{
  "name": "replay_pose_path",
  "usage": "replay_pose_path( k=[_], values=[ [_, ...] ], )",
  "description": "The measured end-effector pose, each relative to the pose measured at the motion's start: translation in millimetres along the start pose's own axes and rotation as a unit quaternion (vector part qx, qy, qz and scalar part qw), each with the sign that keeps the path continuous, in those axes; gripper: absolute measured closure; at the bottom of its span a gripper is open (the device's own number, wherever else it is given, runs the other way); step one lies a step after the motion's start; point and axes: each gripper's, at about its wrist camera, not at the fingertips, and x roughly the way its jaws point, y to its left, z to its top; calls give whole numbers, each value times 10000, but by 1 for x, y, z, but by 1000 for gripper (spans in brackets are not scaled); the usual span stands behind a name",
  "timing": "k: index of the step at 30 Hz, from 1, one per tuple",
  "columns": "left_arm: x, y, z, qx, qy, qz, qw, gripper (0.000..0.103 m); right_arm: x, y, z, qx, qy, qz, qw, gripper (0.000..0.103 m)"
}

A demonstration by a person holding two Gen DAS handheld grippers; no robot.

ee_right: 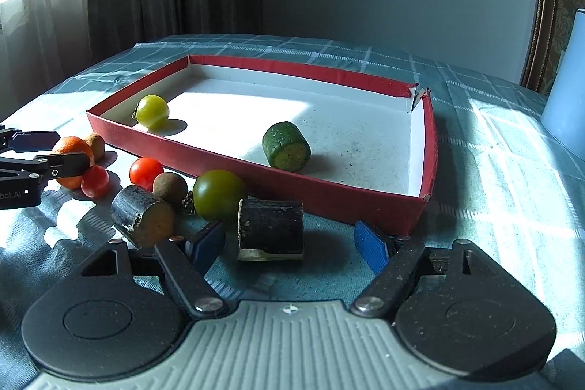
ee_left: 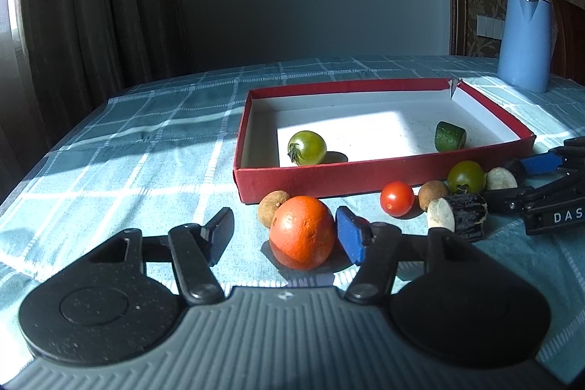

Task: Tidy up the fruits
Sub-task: 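Return both tools to the remaining fruits and grasp the eggplant slice with the right tool, then grasp the orange with the left tool while the right tool holds the eggplant slice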

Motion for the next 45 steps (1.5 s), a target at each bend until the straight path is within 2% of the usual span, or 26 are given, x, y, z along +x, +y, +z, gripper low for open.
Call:
replay_pose_path(
  k=[4, 8, 9, 10, 12, 15, 18, 21, 23, 26, 28, 29, 32, 38, 45],
  values=[
    [0, 0, 0, 7, -5, 11, 10000, 43, -3, 2, -1, -63, -45, 159, 9998, 42],
    [-1, 0, -1, 19, -14, 77, 10000, 37, -7, 8, -3, -171, -104, 249, 9995, 64],
    [-1, 0, -1, 23, -18, 113, 9999, 29, -7, 9, -3, -203, -115, 245, 9994, 68],
    [-1, -1, -1, 31, -31, 133, 9999, 21, -8, 10, -3, -236, -131, 227, 9994, 70],
    [-2, -1, -1, 60, -52, 53, 10000, 13, -8, 10, -3, -210, -130, 248, 9994, 70],
    [-3, -5, -1, 171, -101, 78, 9998, 13, -7, 9, -3, -184, -132, 259, 9994, 70],
    [-4, -7, -1, 210, -123, 34, 9997, 15, -7, 9, -3, -194, -133, 253, 9994, 70],
    [-5, -7, -2, 217, -137, -1, 9997, 24, -7, 9, -3, -198, -131, 251, 9994, 70],
    [-5, -8, -2, 228, -144, 17, 9996, 33, -7, 9, -3, -217, -135, 235, 9994, 70],
    [-4, -7, -2, 200, -93, 83, 9997, 52, -7, 10, -4, -217, -138, 233, 9994, 70],
    [-5, -8, -3, 221, -108, -24, 9997, 65, -7, 10, -4, -221, -139, 230, 9994, 70],
    [-6, -10, -4, 284, -124, -54, 9995, 68, -7, 9, -4, -221, -139, 230, 9994, 70],
    [-7, -16, -5, 440, -168, 27, 9989, 69, -7, 9, -4, -221, -140, 230, 9994, 70],
    [-8, -17, -5, 447, -185, 13, 9988, 70, -8, 7, -5, -128, -148, 203, 9996, 70],
    [-13, -19, -7, 499, -307, -107, 9982, 70, -13, 2, -5, 39, -291, 79, 9995, 70]
  ],
)
